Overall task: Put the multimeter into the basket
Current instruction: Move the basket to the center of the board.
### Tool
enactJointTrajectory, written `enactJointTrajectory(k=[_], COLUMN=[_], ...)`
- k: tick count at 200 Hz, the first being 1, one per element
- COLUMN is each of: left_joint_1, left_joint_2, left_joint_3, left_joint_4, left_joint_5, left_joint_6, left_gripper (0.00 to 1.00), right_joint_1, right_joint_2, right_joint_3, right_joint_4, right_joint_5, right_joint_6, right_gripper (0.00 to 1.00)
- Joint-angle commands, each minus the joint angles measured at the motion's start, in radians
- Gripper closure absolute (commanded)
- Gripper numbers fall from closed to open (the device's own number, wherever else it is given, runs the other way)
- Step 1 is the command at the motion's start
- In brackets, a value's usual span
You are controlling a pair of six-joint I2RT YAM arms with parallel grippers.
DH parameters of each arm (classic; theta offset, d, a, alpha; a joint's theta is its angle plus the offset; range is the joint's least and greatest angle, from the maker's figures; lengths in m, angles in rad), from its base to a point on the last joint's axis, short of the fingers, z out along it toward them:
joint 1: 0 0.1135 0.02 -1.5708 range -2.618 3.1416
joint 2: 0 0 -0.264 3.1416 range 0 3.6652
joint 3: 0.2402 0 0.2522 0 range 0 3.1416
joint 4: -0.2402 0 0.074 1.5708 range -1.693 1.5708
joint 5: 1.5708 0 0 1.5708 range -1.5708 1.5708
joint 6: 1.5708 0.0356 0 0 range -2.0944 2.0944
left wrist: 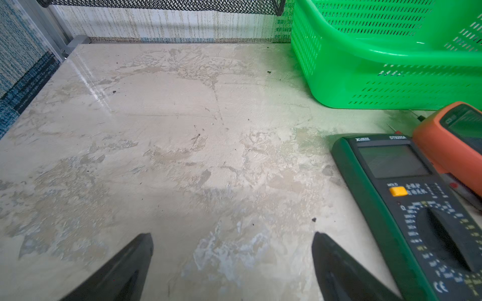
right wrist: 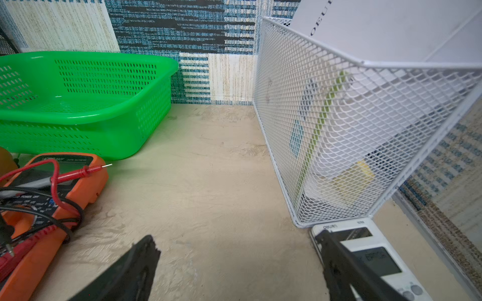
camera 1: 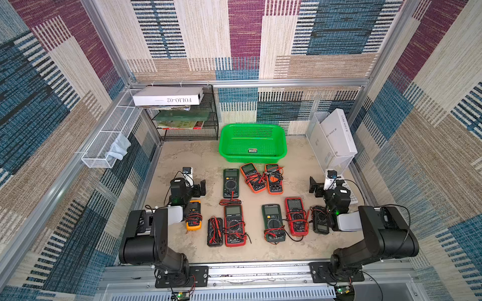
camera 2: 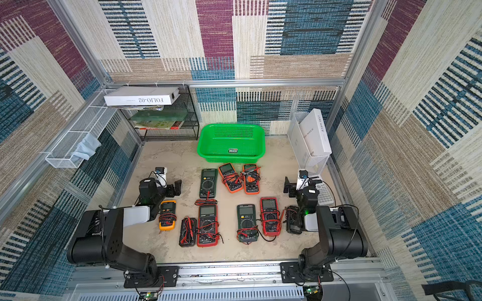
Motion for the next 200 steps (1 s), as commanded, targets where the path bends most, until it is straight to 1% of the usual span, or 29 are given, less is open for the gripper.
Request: enactJointTrajectory(k=[1,86,177,190,200], left_joint_1=[0.000,0.000,0.000,0.000,0.000], left_joint_2=[-0.003,-0.003,-0.004,-0.009,-0.010], left_joint_3=[0.004,0.004,0.005,-0.001,-0.002], left_joint_4=[0.007,0.007,0.006,0.011,0.014], left_joint_5=[0.007,0.007,0.007,0.007,0.007], left_joint_6=[0.000,0.000,-0.001,-0.001,0.001], left_gripper=[0.00,0.00,0.00,0.01,0.00], right_joint_1=[0.002,0.001,-0.017,-0.017,-0.018], right_joint_2=[-0.003,-0.003,-0.005,-0.022,-0.044], right_joint_3=[-0.002,-0.002,-0.001,0.021,0.074], right_joint_4=[0.016,0.017,0.019,-0.038,-0.159], right_joint_5=[0.001,0.003,-0.028,-0.016,-0.003], right_joint_6=[-0.005,-0.005,0.005,0.011,0.022], right_gripper=[0.00,0.01,0.00,0.00,0.00])
